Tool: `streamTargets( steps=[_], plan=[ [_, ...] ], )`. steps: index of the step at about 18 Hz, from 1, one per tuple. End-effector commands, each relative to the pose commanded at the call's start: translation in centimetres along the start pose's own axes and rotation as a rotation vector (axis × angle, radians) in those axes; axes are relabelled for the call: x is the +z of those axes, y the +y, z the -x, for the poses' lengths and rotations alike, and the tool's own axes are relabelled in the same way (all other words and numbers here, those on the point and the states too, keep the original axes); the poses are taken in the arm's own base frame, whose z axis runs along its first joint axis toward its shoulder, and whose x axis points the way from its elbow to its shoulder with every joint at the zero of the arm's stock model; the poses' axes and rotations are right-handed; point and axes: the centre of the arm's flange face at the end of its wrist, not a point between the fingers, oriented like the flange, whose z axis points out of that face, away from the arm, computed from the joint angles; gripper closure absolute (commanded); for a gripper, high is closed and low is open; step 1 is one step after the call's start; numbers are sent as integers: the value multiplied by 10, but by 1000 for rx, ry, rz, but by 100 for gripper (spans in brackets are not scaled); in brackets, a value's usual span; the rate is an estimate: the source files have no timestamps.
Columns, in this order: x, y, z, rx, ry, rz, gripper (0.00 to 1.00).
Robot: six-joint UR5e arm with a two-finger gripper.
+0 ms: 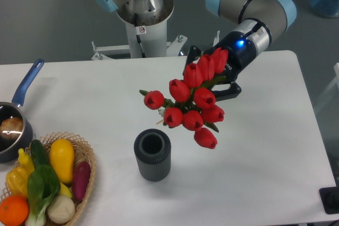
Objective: Pick up the flowers from the vase
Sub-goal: 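Raise the tulip bunch higher and hold it clear of the vase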
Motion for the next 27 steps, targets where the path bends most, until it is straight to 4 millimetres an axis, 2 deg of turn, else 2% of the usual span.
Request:
streamTargets(
  steps=[27],
  plan=[
    [-6, 9, 2, -9, -10, -3, 74]
  ],
)
